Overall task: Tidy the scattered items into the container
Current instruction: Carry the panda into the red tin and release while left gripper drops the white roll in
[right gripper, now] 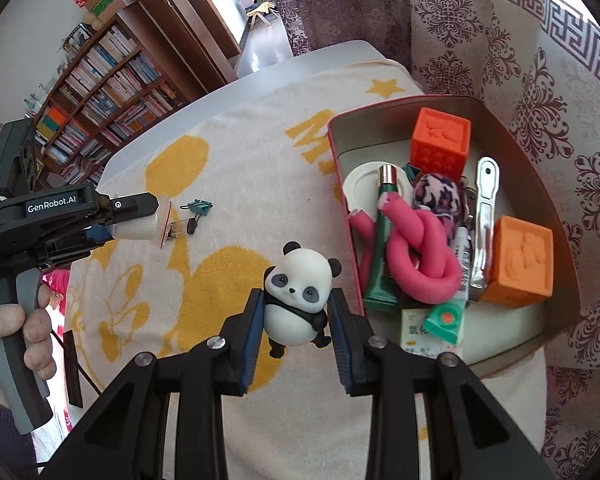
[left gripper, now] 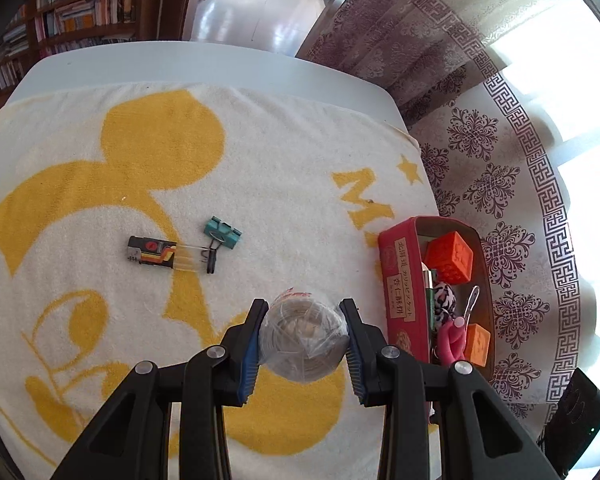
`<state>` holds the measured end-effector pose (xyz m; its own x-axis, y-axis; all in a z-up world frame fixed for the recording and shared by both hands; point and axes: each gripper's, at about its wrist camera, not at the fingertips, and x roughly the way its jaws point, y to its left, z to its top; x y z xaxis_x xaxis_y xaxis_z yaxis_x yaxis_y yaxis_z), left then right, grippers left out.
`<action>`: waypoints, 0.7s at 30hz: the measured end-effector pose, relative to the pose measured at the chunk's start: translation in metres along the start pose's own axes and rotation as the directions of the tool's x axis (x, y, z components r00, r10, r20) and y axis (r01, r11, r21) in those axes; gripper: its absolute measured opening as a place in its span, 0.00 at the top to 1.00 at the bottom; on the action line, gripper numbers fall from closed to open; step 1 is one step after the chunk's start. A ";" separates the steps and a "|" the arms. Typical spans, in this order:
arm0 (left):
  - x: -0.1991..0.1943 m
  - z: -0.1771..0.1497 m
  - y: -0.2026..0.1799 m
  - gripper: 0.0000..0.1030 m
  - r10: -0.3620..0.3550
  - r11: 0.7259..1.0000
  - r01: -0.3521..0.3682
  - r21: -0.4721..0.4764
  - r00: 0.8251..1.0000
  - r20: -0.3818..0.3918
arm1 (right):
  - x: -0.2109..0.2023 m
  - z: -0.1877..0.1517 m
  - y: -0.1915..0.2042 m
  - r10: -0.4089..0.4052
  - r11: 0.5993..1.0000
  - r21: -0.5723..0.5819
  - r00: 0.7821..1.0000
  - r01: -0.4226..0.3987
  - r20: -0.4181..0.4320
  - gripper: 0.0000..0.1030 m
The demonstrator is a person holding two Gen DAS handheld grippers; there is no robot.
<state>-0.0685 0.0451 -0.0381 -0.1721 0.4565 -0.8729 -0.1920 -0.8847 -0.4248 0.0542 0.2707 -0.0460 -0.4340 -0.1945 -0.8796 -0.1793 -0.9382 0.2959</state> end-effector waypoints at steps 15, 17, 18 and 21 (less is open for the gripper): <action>-0.005 -0.051 -0.082 0.63 -0.010 0.997 0.008 0.072 1.000 0.019 | -0.012 -0.015 -0.091 -0.082 0.997 0.001 0.997 0.082 0.014 0.66; -0.007 -0.055 -0.086 0.63 -0.003 0.998 0.002 0.065 1.000 0.025 | -0.005 -0.014 -0.095 -0.078 0.997 -0.016 0.997 0.078 -0.001 0.66; -0.007 -0.057 -0.087 0.63 -0.001 0.998 0.000 0.061 1.000 0.028 | -0.002 -0.013 -0.097 -0.078 0.997 -0.022 0.997 0.077 -0.009 0.66; -0.008 -0.063 -0.089 0.63 0.002 0.999 -0.003 0.043 0.999 0.034 | 0.001 -0.014 -0.102 -0.065 0.997 -0.048 0.998 0.064 -0.023 0.65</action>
<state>0.0105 0.1146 -0.0085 -0.2056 0.4579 -0.8649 -0.2326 -0.8813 -0.4113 0.0845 0.3619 -0.0821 -0.4014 -0.1398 -0.9052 -0.1643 -0.9613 0.2213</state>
